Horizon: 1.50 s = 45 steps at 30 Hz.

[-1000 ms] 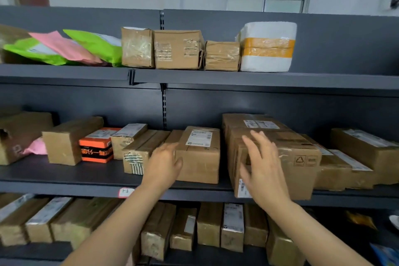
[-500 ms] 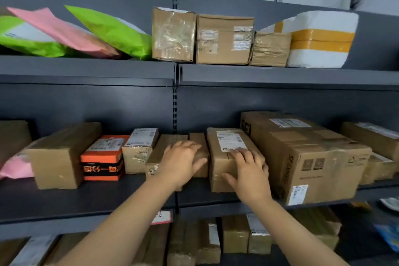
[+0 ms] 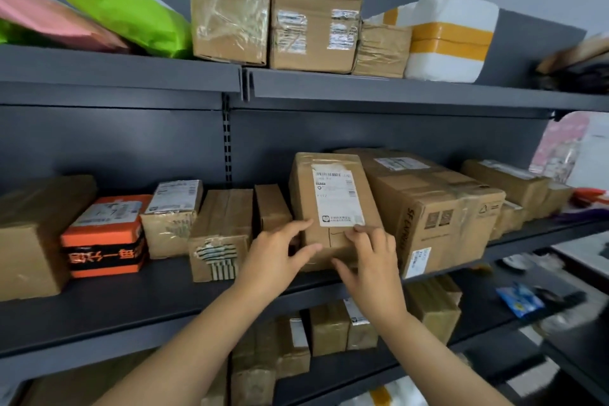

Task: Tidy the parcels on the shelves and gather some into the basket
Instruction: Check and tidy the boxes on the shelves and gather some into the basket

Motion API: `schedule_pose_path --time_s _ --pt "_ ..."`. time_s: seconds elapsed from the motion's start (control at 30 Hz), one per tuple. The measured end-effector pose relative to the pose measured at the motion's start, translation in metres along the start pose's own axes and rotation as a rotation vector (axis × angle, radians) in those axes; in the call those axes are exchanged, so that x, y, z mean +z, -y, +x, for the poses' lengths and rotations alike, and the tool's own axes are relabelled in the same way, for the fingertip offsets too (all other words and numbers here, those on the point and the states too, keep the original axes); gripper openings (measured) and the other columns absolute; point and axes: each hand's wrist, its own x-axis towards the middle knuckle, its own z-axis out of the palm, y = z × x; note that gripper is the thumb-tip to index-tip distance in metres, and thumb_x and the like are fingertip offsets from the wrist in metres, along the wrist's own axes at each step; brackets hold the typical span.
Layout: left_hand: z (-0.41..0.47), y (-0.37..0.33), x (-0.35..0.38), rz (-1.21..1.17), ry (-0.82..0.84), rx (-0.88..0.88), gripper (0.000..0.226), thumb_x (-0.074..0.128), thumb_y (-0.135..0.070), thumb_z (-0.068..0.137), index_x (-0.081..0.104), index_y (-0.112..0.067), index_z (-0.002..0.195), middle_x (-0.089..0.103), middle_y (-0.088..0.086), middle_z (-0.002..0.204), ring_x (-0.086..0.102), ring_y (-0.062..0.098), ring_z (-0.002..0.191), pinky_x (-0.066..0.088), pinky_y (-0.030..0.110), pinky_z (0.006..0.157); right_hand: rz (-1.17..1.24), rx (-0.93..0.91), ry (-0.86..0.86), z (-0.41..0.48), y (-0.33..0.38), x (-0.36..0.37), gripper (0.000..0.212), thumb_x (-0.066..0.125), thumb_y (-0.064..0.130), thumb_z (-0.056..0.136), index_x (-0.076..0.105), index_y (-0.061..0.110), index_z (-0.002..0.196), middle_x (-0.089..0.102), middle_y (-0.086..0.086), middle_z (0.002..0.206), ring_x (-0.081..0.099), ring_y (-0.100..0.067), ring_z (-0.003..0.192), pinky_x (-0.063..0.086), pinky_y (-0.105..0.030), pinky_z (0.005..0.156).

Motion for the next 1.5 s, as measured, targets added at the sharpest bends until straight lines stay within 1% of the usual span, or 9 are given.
schedule_pose_path --time_s 0.13,0.23,0.4,0.6,0.77,0.97,1.2,1.37,1.5 --pt "-0.010 -0.008 0.007 -0.106 -0.109 -0.086 0.036 0.062 -0.041 0.087 0.057 -0.029 0.121 0.068 -0.008 0.113 0.064 0.004 0.098 0.053 0.020 0.081 0.156 0.063 -0.035 -0.017 0.000 -0.004 0.056 0.081 0.028 0.070 0.046 0.021 0.113 0.038 0.004 0.116 0.035 -0.009 0.106 0.036 -0.018 0.088" --pt "-0.013 -0.012 0.010 -0.168 -0.137 -0.183 0.051 0.066 -0.034 0.086 0.045 -0.028 0.132 0.069 -0.006 0.111 0.065 0.003 0.094 0.053 0.021 0.081 0.374 0.209 -0.081 -0.022 0.004 -0.010 0.053 0.074 0.031 0.077 0.045 0.024 0.120 0.030 0.011 0.116 0.035 -0.008 0.112 0.031 -0.011 0.090" --pt "-0.011 -0.011 0.010 -0.152 -0.106 -0.233 0.053 0.067 -0.033 0.085 0.050 -0.022 0.134 0.069 -0.006 0.111 0.064 0.001 0.093 0.053 0.024 0.085 0.407 0.345 -0.018 -0.018 0.007 -0.015 0.069 0.072 0.025 0.081 0.035 0.021 0.140 0.022 0.000 0.143 0.018 -0.003 0.129 0.021 -0.021 0.105" --pt "-0.011 -0.017 0.013 -0.147 -0.149 -0.201 0.036 0.058 -0.029 0.092 0.058 -0.022 0.127 0.067 -0.007 0.112 0.058 -0.005 0.093 0.041 0.000 0.074 0.215 0.315 0.297 -0.003 0.011 -0.020 0.101 0.064 0.060 0.077 0.003 0.028 0.150 -0.016 0.003 0.155 -0.011 -0.020 0.143 0.011 -0.040 0.117" --pt "-0.005 -0.024 0.019 -0.197 -0.077 -0.170 0.028 0.053 -0.020 0.096 0.062 -0.023 0.122 0.066 -0.007 0.116 0.059 -0.002 0.100 0.046 0.010 0.086 -0.014 0.172 0.305 0.016 0.016 -0.014 0.086 0.053 0.061 0.083 0.016 0.021 0.150 0.009 -0.005 0.159 -0.001 -0.022 0.147 0.001 -0.043 0.118" --pt "0.004 -0.014 0.008 0.041 0.002 -0.157 0.033 0.049 -0.022 0.097 0.057 -0.026 0.128 0.061 -0.002 0.126 0.055 0.011 0.115 0.042 0.021 0.096 -0.291 0.059 0.263 0.032 0.021 -0.004 0.059 0.058 0.057 0.082 0.054 0.015 0.123 0.055 -0.011 0.125 0.049 -0.030 0.121 0.028 -0.053 0.110" --pt "0.010 0.019 -0.039 0.605 -0.028 -0.133 0.047 0.044 -0.045 0.095 0.044 -0.027 0.138 0.041 -0.005 0.145 0.032 0.017 0.135 0.030 0.039 0.108 -0.349 0.095 0.408 0.055 0.029 -0.011 0.055 0.044 0.056 0.091 0.037 0.017 0.130 0.040 -0.007 0.133 0.039 -0.027 0.125 0.028 -0.047 0.107" --pt "0.001 0.057 -0.063 0.598 0.160 -0.237 0.068 0.053 -0.056 0.087 0.030 -0.031 0.145 0.029 -0.007 0.151 0.023 0.023 0.140 0.028 0.042 0.113 -0.182 -0.158 0.368 0.055 0.058 0.005 0.046 0.059 0.019 0.086 0.047 0.010 0.130 0.045 -0.014 0.132 0.043 -0.033 0.124 0.036 -0.044 0.106" --pt "-0.001 0.067 -0.069 0.569 0.156 -0.195 0.071 0.060 -0.053 0.084 0.032 -0.031 0.145 0.031 -0.006 0.151 0.026 0.024 0.138 0.027 0.036 0.113 0.028 -0.172 0.520 0.057 0.092 0.031 0.057 0.048 0.015 0.093 0.027 0.013 0.147 0.021 -0.010 0.154 0.023 -0.026 0.140 0.024 -0.032 0.113"
